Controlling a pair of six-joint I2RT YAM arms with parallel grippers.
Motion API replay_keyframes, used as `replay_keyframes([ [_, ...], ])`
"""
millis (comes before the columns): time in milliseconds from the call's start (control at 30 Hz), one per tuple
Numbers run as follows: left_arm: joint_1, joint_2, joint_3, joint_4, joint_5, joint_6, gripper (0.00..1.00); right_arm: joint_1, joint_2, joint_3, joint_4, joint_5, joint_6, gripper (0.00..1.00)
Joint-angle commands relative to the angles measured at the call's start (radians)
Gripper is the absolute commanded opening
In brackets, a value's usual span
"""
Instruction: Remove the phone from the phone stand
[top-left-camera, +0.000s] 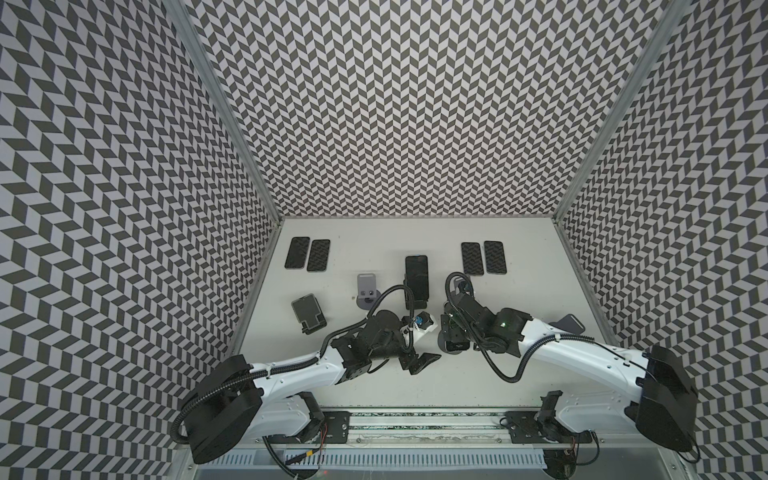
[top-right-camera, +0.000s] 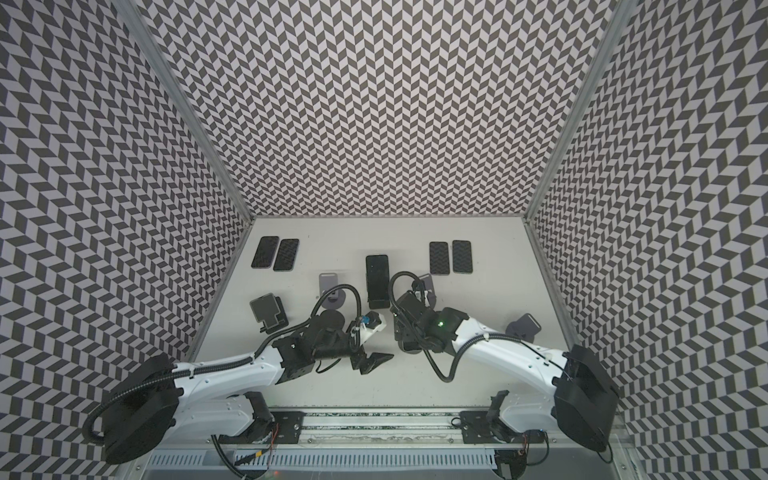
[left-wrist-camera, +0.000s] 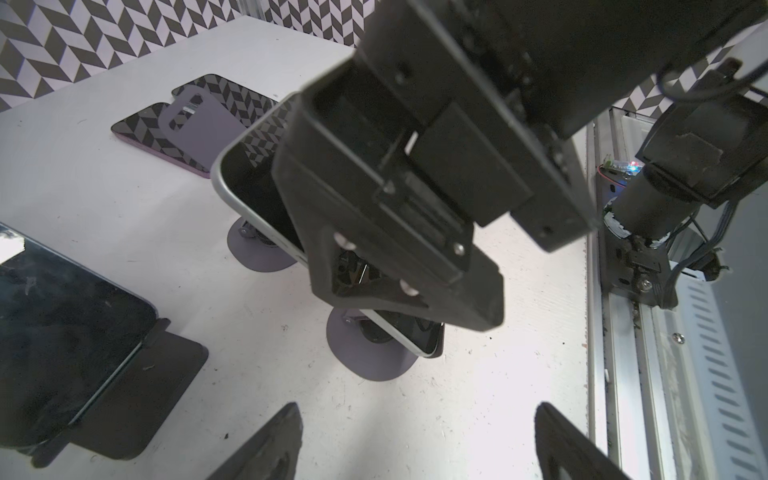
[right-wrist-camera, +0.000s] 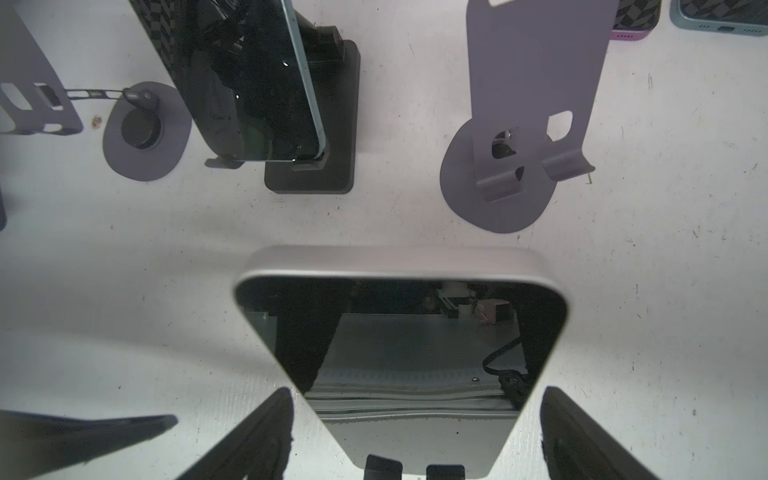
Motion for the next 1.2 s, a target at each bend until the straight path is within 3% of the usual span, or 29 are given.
replay_keyframes([
  [0,-0.006,0.012,0.022,0.028,0.018,0.017,0.87,-0.005,0.014,0.005,0.034,-0.011,-0.009,0.90],
  [533,-0.008,0.020,0.025,0.010,0.018,0.024,0.87,-0.027,0.095,0.034,0.027,-0.060,-0.032,0.82],
  [1167,-0.008,0.006,0.015,-0.021,0.020,0.056,0.88,-0.037,0.125,0.079,0.009,-0.034,-0.014,0.81],
])
